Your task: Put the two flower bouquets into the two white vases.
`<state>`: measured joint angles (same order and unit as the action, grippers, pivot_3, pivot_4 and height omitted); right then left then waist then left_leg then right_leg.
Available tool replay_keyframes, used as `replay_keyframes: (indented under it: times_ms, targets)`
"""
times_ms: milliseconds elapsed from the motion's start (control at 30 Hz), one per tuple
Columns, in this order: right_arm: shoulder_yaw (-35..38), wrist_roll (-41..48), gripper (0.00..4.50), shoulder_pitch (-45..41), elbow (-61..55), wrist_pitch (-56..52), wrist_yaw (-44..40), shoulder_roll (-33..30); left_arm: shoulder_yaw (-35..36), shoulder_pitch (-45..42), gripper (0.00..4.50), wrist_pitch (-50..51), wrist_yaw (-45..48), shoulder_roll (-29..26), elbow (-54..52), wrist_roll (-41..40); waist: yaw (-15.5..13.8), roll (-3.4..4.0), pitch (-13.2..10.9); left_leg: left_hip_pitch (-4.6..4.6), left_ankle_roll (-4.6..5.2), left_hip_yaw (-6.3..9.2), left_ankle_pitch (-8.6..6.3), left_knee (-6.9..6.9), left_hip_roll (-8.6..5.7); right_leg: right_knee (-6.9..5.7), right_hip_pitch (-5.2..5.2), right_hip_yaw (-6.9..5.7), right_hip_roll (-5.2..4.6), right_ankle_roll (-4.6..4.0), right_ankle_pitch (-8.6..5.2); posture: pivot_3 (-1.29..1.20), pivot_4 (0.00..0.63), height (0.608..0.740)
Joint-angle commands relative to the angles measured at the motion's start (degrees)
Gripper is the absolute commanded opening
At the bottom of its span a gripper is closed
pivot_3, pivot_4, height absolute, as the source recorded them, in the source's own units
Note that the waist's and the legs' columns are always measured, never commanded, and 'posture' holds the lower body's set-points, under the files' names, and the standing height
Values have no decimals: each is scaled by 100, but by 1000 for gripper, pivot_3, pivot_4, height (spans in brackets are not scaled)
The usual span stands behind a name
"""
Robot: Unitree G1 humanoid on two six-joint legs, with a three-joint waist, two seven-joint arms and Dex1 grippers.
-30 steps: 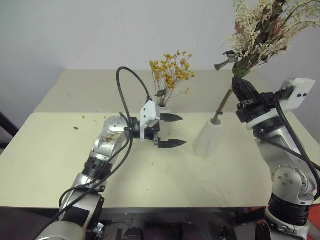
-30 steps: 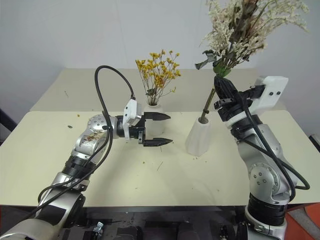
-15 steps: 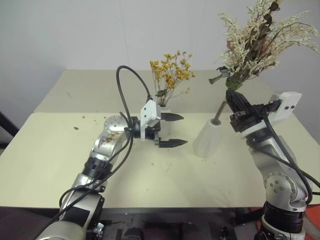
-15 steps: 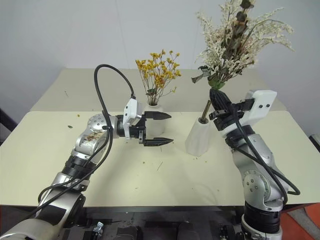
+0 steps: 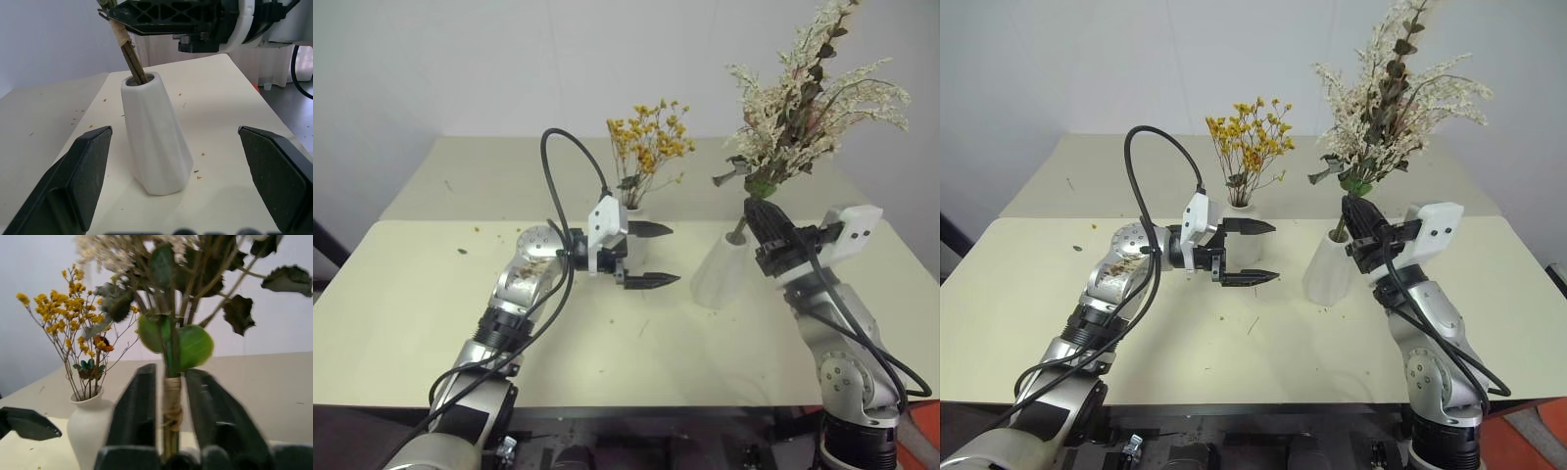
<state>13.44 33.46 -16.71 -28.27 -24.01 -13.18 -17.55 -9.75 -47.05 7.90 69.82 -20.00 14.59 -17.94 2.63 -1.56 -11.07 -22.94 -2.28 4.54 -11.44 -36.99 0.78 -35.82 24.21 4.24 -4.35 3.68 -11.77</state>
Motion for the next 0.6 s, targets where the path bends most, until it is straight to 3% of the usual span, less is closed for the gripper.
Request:
replay_keyframes:
  times_ms: [33, 133, 233, 433, 600]
  targets:
    - [-49, -119, 2530, 181, -455, 227, -140, -112, 47, -175, 4500, -106, 8, 28, -9, 6, -6, 0, 0, 0, 0, 0, 0, 0, 0, 0, 0, 0, 0, 0, 0, 0, 150, 740]
    - [-117, -180, 3640, 420, -655, 243, -245, -186, 46, -191, 4500, -140, 10, 48, 36, 19, -10, 0, 0, -1, 0, 0, 0, 1, 0, 2, 0, -1, 0, 1, -1, 0, 150, 740]
    - [-205, -169, 4468, 661, -872, 235, -335, -207, 44, -178, 4500, -195, 19, 54, 80, 31, -14, 0, 0, -2, 0, 0, 0, 0, -1, 1, -1, -1, -2, 1, -2, 0, 150, 740]
    - [-67, -354, 4468, 741, -931, 148, -202, -278, 47, -197, 4500, -203, 10, 83, 96, 28, -4, 0, 0, 3, 0, 0, 0, 0, 0, 0, -2, 0, 1, 2, -3, 0, 150, 740]
    - [948, 333, 4468, 1654, -1491, -167, -823, -1074, 197, -123, 4500, -142, 38, -69, 6, -74, -60, -1, 0, -7, 0, 1, -1, 1, -3, 6, 0, -2, -4, 5, -6, 0, 150, 740]
